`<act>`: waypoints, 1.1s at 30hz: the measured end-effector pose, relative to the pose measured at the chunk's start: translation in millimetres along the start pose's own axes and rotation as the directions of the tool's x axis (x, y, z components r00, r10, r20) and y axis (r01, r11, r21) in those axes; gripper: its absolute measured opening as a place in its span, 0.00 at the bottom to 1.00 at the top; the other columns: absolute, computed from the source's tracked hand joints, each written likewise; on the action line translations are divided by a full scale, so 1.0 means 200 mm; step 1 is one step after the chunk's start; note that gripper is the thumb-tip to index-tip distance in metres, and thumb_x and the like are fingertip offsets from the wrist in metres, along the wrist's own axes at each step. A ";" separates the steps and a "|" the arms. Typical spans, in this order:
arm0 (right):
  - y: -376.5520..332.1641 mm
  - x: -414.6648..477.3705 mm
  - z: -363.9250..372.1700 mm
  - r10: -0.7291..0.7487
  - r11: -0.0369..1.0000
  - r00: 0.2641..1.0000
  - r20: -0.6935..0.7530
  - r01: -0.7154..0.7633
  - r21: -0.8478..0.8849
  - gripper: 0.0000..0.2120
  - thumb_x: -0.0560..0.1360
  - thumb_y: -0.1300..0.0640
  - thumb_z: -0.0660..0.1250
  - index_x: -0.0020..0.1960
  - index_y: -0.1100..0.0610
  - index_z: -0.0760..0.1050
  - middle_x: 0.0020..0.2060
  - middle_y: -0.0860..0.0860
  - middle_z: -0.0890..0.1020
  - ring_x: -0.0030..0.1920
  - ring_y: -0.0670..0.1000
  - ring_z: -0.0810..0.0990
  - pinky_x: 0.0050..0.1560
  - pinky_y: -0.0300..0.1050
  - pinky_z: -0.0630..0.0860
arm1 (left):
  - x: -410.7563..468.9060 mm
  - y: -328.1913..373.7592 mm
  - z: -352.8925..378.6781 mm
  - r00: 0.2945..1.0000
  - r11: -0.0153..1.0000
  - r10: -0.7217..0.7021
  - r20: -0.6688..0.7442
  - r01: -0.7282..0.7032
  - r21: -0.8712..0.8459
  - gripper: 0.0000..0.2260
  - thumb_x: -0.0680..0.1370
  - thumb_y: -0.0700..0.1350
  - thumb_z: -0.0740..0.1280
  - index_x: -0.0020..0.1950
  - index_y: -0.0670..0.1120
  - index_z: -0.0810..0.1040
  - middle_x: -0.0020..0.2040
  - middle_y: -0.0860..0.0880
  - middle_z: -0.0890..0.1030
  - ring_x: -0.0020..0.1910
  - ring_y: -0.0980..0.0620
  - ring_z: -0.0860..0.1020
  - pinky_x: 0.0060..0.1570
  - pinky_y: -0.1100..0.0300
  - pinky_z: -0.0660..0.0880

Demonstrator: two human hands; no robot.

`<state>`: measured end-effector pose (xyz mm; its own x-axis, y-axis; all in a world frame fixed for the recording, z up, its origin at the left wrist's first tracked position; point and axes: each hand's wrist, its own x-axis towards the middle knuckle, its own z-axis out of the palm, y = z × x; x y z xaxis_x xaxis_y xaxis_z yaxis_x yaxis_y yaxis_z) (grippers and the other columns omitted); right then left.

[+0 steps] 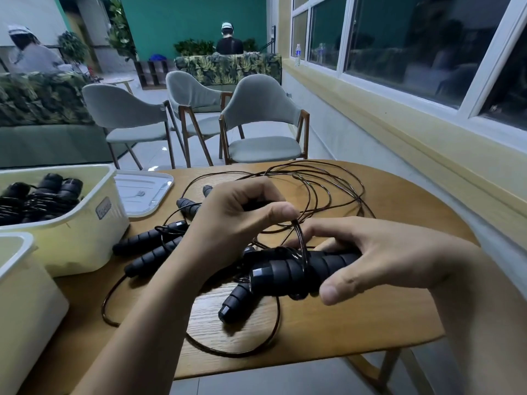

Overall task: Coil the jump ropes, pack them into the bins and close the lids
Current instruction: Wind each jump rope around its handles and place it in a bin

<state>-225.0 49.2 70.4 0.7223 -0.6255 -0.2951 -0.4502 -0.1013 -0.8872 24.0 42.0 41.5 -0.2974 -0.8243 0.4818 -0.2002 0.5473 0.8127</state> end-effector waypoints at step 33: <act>0.07 0.09 -0.04 -0.111 0.994 0.624 -0.774 0.056 -0.097 0.25 0.67 0.28 0.74 0.58 0.40 0.77 0.41 0.49 0.88 0.34 0.48 0.84 0.40 0.47 0.75 | 0.00 0.02 0.12 0.996 0.928 0.091 0.010 -0.089 0.361 0.09 0.82 0.53 0.73 0.47 0.49 0.84 0.33 0.53 0.79 0.33 0.52 0.76 0.33 0.54 0.72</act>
<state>-222.1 29.8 55.0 0.0945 -0.9775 0.1886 -0.4576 -0.2109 -0.8638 0.9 47.4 36.8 -0.3235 -0.7693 0.5509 -0.4966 0.6336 0.5932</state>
